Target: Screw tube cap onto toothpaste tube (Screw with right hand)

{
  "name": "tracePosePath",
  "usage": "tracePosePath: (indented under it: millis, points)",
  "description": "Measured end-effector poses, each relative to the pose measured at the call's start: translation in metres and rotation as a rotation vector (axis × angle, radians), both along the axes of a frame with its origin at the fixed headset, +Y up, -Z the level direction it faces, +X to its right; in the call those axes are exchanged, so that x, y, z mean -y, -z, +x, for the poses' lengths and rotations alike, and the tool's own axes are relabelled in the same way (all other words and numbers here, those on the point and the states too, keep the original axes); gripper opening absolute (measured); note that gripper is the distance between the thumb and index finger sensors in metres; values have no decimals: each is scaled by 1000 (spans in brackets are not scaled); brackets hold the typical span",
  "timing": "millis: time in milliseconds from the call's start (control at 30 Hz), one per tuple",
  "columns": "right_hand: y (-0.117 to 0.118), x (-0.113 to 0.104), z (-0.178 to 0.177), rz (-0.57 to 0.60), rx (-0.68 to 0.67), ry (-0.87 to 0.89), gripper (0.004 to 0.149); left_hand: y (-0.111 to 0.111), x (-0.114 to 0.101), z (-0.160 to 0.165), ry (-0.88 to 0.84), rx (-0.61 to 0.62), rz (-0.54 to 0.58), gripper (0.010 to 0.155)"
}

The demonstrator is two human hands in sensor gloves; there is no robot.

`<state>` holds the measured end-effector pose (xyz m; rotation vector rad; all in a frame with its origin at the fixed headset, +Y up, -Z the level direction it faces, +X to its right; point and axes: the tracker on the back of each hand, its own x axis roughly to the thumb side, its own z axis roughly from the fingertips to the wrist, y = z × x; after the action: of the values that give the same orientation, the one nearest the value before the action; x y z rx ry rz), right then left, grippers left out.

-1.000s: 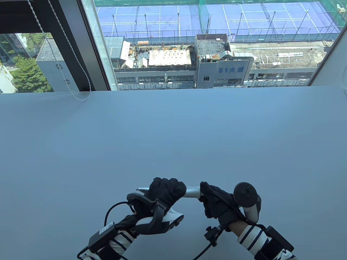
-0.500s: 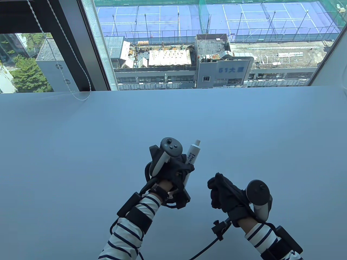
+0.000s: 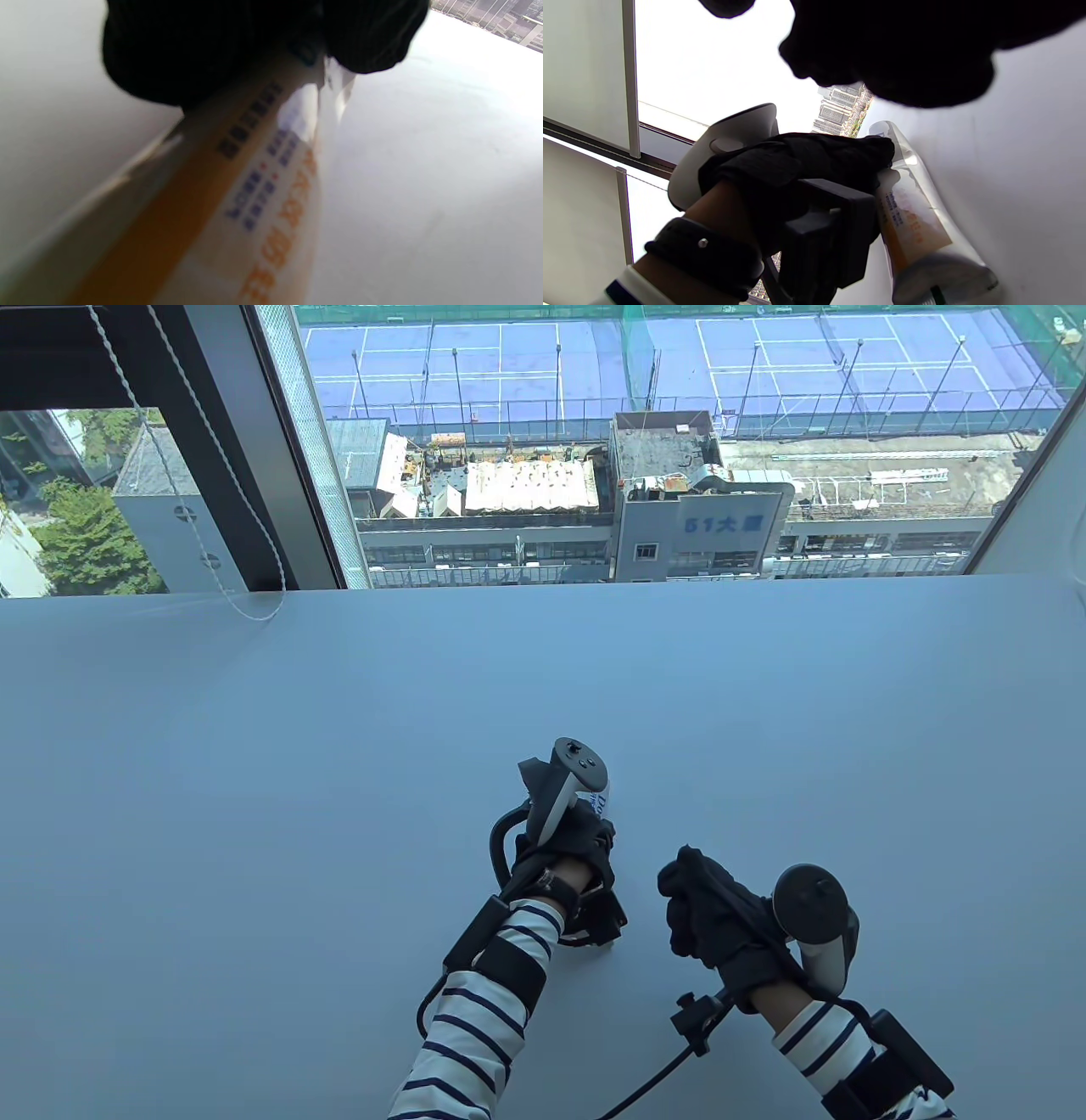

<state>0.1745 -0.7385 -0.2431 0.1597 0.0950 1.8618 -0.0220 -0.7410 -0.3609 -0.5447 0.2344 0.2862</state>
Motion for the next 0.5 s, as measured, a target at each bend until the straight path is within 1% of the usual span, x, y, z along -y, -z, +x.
tracePosePath:
  millis: [67, 133, 367, 433, 500]
  points:
    - [0, 0, 0, 0, -2, -6, 63, -2, 0, 3, 117, 51, -1, 54]
    - [0, 0, 0, 0, -3, -13, 63, -4, 2, 3, 185, 79, 6, 54]
    - [0, 2, -1, -14, -3, -20, 63, -12, 5, 3, 230, 123, 73, 55]
    - [0, 2, -1, -17, -3, -22, 63, -14, 4, -1, 198, 110, 85, 55]
    - [1, 1, 1, -14, 11, -35, 57, -18, 0, -10, 170, 110, 120, 57]
